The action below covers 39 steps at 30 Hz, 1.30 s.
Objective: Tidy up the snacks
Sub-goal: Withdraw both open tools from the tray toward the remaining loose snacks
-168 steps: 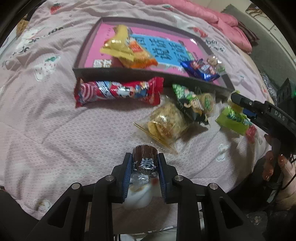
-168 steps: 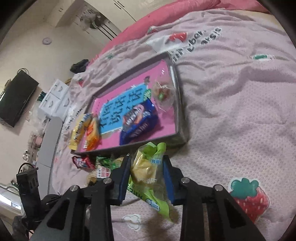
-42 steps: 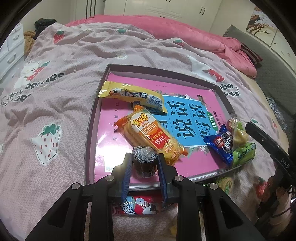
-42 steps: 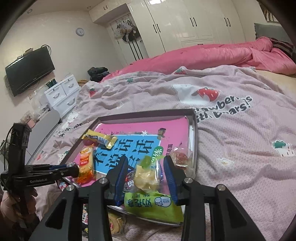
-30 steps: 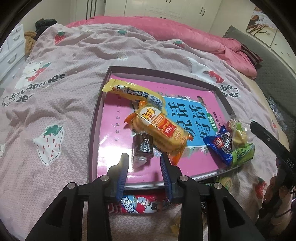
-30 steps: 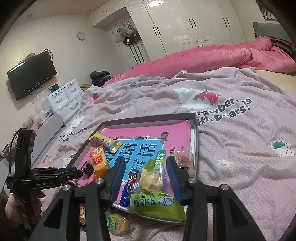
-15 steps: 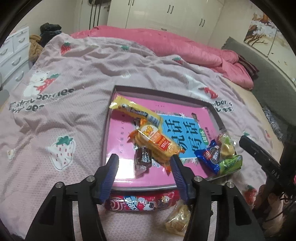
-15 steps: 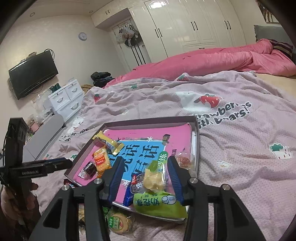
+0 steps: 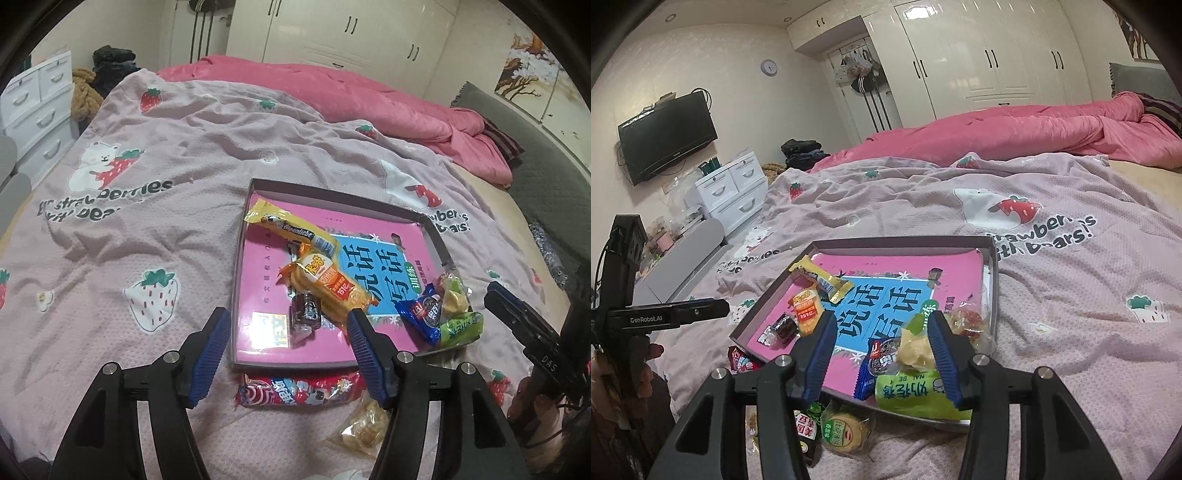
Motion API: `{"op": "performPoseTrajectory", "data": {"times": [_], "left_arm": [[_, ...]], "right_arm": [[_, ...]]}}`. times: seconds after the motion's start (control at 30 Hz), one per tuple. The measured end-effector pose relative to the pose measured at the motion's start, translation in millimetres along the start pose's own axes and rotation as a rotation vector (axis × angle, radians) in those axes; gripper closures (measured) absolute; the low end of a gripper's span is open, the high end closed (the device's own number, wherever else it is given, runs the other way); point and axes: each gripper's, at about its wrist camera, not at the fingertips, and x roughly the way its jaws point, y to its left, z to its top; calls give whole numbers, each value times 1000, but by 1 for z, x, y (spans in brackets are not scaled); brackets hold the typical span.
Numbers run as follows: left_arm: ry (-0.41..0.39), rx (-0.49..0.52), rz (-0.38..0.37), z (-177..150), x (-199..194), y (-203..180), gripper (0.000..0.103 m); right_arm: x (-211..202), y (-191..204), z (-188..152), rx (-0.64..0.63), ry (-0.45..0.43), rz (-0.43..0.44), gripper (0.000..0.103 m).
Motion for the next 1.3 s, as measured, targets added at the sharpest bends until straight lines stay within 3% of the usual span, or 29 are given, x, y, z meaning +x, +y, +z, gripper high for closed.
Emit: {"op": "performPoseTrajectory", "data": {"times": [0.23, 0.87, 1.3], "left_arm": [[-17, 30, 8, -4, -11, -8, 28], [-17, 58, 10, -15, -36, -10, 27], [40, 65, -4, -34, -34, -1, 26]], "right_arm": [[-9, 5, -2, 2, -6, 1, 47], [-43, 18, -14, 56, -5, -48, 39], [-58, 19, -29, 118, 23, -88, 38]]}}
